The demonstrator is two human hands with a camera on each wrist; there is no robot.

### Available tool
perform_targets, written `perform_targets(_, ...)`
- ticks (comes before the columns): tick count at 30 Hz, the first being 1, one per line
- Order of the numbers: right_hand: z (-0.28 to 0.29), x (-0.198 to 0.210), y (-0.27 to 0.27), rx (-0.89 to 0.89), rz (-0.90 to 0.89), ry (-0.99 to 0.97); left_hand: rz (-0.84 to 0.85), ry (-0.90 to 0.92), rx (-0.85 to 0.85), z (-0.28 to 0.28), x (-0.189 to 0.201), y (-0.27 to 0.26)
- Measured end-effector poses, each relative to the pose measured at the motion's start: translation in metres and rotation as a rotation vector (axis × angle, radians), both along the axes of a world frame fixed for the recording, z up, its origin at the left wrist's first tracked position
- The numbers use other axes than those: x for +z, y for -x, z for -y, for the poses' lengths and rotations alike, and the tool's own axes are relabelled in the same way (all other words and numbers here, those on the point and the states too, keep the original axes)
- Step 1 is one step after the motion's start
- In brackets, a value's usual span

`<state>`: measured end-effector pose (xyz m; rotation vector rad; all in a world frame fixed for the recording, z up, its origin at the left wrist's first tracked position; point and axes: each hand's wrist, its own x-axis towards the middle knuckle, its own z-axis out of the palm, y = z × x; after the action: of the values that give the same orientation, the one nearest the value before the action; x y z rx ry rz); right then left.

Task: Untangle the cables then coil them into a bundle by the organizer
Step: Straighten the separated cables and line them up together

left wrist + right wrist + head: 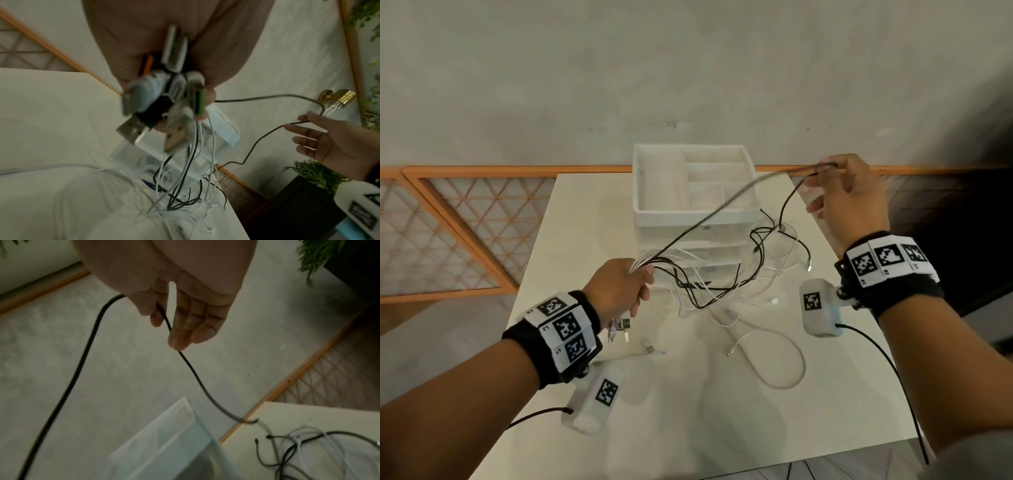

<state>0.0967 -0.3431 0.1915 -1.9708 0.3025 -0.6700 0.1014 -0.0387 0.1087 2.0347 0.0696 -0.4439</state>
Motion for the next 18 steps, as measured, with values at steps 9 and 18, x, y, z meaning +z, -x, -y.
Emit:
perform_targets(9,0.020,-0.023,-0.035,0.065,-0.044,-0.028,-0.026,-0.088,-0.034,-0.010,0.001,-0.009)
perform_targets(18,0.042,-0.111,-0.026,0.259,-0.801,0.322,0.141,0.123,0.008,-0.007,0.015,-0.015)
